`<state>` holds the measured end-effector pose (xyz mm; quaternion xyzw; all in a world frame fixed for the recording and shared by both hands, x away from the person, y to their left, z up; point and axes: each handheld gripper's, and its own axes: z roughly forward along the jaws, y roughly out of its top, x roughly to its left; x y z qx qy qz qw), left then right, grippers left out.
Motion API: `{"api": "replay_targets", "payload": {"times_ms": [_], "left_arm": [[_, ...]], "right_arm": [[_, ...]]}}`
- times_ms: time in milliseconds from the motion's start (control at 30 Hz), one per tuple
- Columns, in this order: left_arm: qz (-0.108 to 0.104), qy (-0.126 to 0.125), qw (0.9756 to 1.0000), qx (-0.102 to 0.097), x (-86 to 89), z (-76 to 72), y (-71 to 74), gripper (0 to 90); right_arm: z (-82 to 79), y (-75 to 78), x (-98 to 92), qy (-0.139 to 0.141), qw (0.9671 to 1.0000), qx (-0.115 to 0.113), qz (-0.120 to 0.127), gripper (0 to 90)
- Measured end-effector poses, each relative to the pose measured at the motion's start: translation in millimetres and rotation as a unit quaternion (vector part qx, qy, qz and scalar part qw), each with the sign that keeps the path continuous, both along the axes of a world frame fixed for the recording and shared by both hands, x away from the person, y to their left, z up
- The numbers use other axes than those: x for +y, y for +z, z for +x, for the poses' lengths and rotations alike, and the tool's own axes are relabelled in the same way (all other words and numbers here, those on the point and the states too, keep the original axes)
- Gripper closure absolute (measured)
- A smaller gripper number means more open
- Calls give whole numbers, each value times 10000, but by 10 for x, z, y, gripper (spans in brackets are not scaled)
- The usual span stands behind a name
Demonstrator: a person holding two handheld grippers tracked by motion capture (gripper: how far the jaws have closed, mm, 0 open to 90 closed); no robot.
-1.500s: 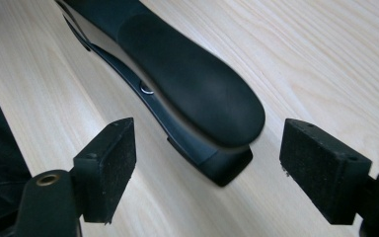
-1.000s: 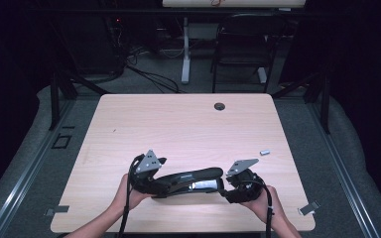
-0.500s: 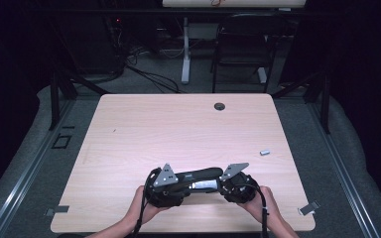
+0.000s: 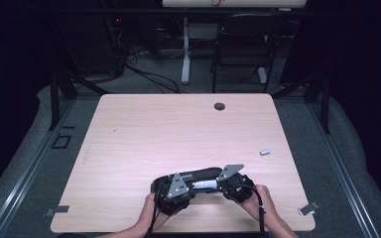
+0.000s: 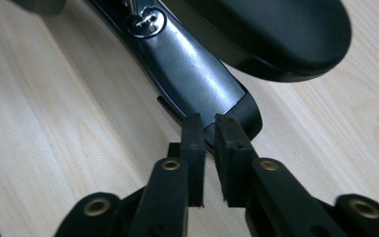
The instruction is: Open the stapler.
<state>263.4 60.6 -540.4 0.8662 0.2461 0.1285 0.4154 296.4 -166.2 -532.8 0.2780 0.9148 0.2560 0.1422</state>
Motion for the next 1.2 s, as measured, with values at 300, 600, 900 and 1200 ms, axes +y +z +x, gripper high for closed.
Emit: {"api": "replay_targets", "payload": {"times_ms": [300, 600, 900, 1200], "left_arm": [[-34, -12, 9998, -181, -61, -21, -115, 900], [-144, 185, 9993, -306, -136, -16, -170, 900], [-390, 434, 9978, -306, -149, 21, -211, 900], [-385, 478, 9967, -525, -198, 18, -233, 899]], "right_arm": [[22, -41, 28, -130, 9998, -138, -52, 845], [47, -171, 84, -123, 9994, -281, -135, 852], [6, -218, 143, -235, 9977, -608, -156, 891], [-54, -288, 187, -380, 9941, -1014, -35, 900]]}}
